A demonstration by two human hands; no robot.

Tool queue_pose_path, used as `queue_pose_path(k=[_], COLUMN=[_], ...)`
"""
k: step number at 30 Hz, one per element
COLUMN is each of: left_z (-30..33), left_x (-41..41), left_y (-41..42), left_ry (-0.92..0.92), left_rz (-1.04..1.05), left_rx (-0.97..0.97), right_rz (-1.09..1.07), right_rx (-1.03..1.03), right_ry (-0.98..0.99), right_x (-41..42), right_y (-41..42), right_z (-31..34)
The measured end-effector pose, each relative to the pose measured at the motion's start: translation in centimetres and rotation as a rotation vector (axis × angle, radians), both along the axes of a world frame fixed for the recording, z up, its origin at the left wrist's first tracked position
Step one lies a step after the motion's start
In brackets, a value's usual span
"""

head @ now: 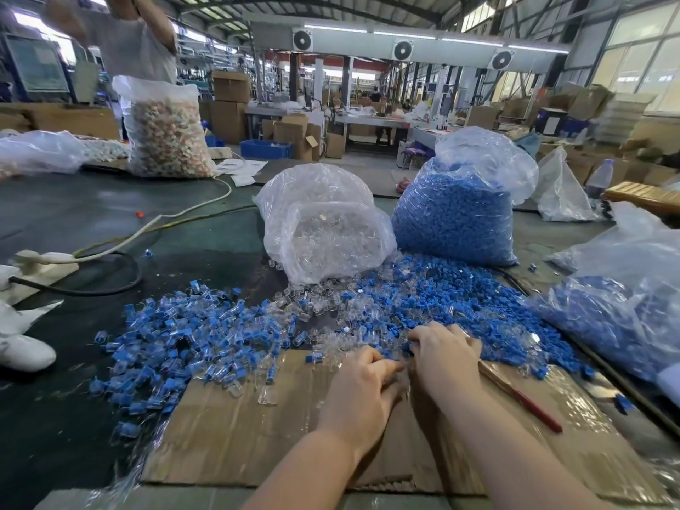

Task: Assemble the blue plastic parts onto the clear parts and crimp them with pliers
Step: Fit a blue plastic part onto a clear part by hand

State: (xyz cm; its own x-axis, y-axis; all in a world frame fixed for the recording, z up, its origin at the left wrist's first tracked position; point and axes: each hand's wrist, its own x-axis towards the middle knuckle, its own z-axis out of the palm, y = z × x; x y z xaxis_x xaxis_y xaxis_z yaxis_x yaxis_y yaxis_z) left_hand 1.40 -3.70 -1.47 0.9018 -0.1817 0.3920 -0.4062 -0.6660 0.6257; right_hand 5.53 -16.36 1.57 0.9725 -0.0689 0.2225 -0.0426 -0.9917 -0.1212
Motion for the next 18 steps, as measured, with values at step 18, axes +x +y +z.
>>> queue_pose_path(k=[18], left_z=[0.0], left_x=[-0.2], left_y=[0.4], left_ry=[-0.007], left_rz=[-0.005], left_rx=[0.059], right_rz=[-0.005], right_rx=[0.133], right_ry=[-0.079], right_x=[0.3], right_y=[2.0], right_z=[0.4])
